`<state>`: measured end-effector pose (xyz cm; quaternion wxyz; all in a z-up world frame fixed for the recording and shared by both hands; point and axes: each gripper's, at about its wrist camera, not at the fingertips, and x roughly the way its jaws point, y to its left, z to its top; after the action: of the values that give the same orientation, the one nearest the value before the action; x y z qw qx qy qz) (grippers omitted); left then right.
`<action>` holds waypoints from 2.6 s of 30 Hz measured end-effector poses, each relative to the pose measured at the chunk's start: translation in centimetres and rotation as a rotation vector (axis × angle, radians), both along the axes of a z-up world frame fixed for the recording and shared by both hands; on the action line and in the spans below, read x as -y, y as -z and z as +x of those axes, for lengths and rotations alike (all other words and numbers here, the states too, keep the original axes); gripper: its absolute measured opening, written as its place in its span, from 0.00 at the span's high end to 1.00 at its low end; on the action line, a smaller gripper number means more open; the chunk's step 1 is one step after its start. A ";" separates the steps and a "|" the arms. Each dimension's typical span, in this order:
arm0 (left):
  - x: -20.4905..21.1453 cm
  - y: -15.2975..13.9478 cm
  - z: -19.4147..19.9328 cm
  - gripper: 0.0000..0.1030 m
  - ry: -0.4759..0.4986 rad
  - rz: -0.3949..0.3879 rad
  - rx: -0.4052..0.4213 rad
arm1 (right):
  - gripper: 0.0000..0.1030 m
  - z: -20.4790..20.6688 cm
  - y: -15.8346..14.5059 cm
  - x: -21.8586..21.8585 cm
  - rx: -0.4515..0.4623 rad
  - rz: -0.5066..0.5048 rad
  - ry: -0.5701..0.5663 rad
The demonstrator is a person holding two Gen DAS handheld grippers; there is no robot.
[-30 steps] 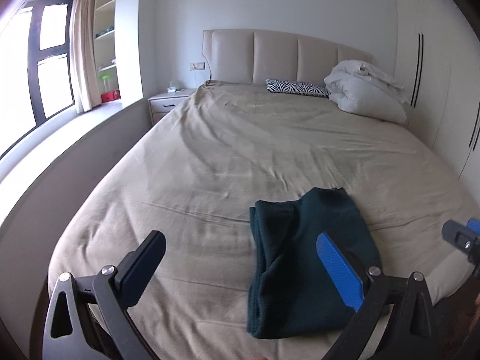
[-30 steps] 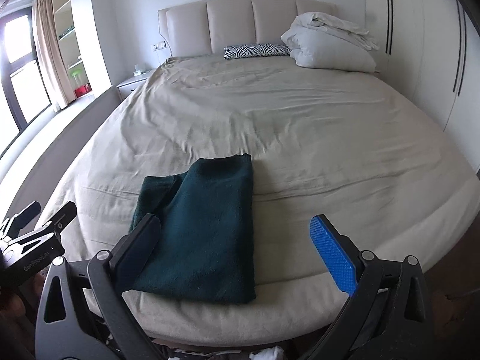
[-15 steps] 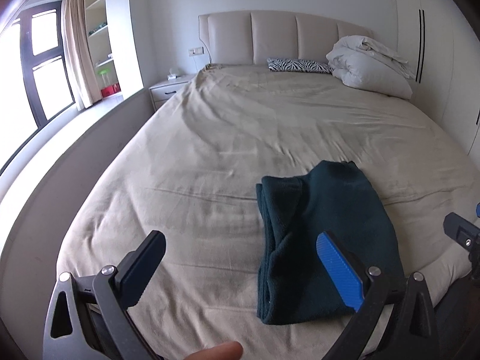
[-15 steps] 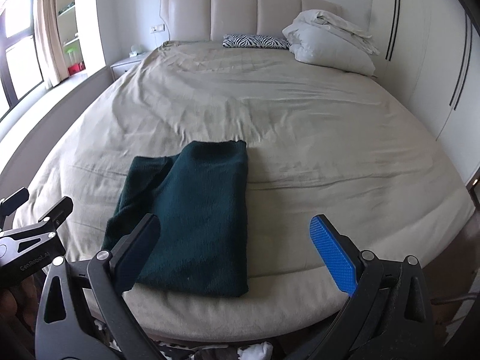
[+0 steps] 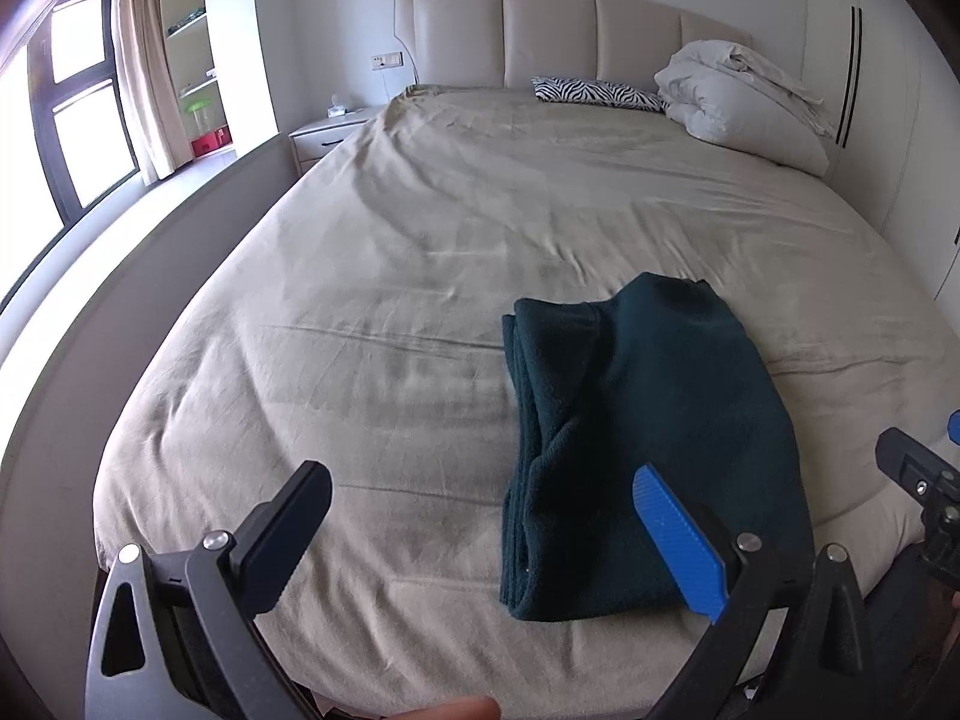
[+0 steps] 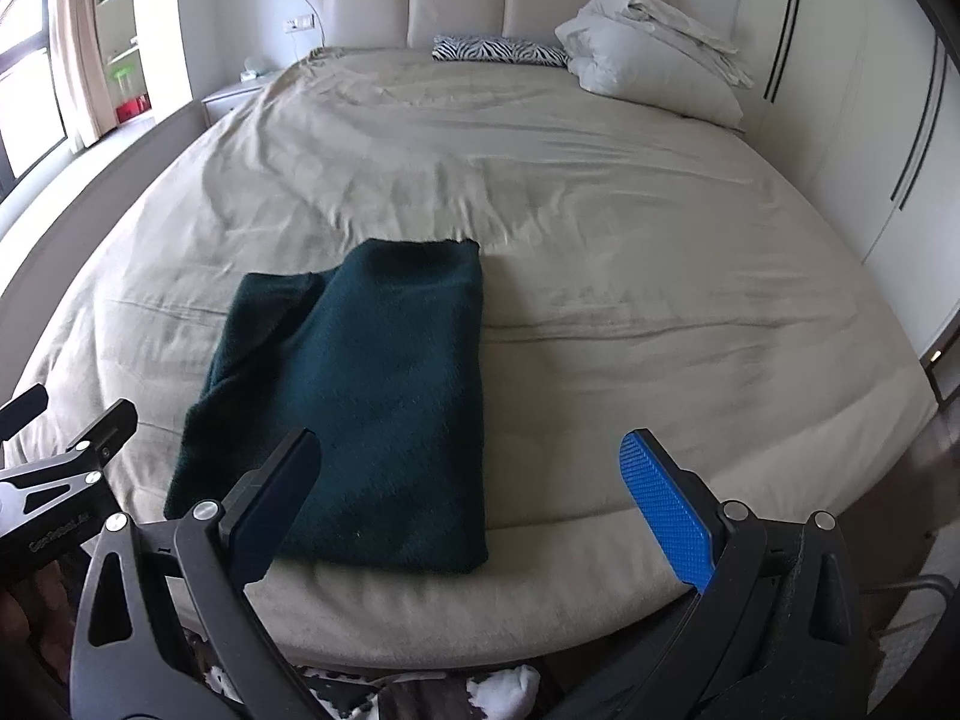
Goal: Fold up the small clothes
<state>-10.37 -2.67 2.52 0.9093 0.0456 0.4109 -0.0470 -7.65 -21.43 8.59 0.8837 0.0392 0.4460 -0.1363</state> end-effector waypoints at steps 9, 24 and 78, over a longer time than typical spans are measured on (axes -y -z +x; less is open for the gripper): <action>0.5 -0.1 -0.3 0.00 0.011 -0.008 0.001 | 0.01 -0.1 0.1 -0.1 0.013 0.036 -0.013; 0.6 -0.2 -0.3 0.00 0.007 -0.010 -0.004 | 0.01 -0.1 0.2 -0.3 0.011 0.026 -0.018; 0.2 0.8 -0.2 0.00 0.007 -0.009 -0.027 | 0.01 -0.4 0.9 -0.5 0.005 0.030 -0.015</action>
<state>-10.57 -2.92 1.72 0.9037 0.0423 0.4228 -0.0527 -8.00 -20.90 7.67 0.8853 0.0494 0.4459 -0.1228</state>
